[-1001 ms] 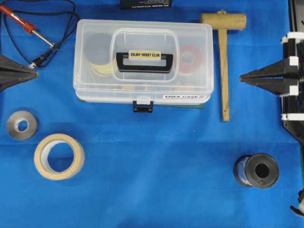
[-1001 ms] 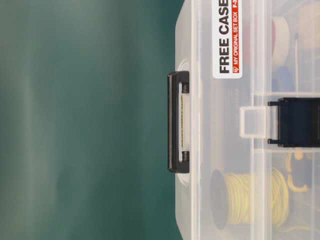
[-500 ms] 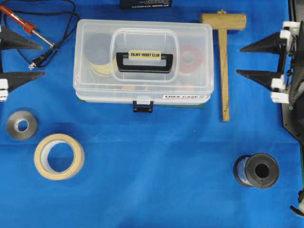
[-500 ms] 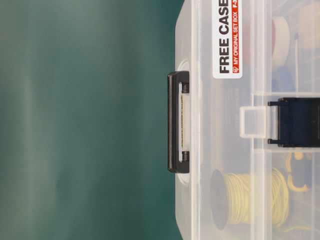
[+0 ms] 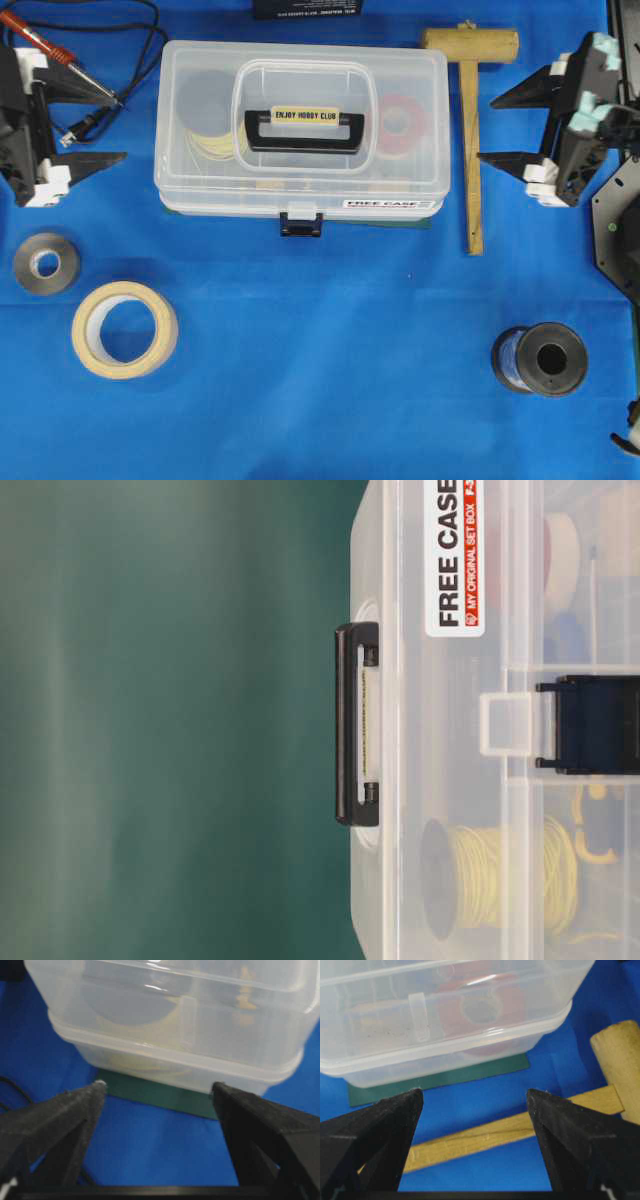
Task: Open the tool box with both arms.
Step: 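Move both grippers inward to the left and right edges of the lid, then grip the lid edges with both grippers and lift the lid upward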
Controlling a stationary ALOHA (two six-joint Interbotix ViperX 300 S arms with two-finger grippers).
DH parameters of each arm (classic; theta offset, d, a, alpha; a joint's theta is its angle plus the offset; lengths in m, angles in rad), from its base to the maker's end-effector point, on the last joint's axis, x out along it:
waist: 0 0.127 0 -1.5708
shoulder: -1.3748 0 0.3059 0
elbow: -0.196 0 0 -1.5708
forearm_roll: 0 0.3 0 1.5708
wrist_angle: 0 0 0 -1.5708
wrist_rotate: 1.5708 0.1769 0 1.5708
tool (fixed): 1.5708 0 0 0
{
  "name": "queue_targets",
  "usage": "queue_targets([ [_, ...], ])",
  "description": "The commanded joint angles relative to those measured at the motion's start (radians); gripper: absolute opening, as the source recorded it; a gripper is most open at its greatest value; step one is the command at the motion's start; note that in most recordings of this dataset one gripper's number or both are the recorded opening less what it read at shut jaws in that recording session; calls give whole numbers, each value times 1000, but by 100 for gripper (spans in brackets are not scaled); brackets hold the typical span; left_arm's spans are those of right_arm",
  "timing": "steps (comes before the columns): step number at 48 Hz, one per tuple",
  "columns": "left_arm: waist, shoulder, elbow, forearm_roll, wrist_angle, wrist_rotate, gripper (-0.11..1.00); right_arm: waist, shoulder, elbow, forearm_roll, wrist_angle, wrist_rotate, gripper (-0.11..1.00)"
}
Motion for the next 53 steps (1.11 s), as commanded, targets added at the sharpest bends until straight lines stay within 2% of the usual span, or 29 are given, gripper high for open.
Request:
queue_targets([
  [1,2,41,-29,-3,-40,0,91,-2,35,-26,-2,-40,0,83],
  [13,-3,135,-66,-3,-92,0,91,6,110,-58,0,-115,0,83],
  [20,-21,169,-84,-3,-123,0,91,40,141,-83,0,-150,0,83],
  [30,-38,201,-107,-3,-152,-6,91,72,160,-114,3,-152,0,83],
  [38,-66,207,-112,-3,-176,-6,91,75,160,-123,5,-152,2,83],
  [53,-64,206,-126,-3,-190,2,91,75,156,-133,11,-153,2,83],
])
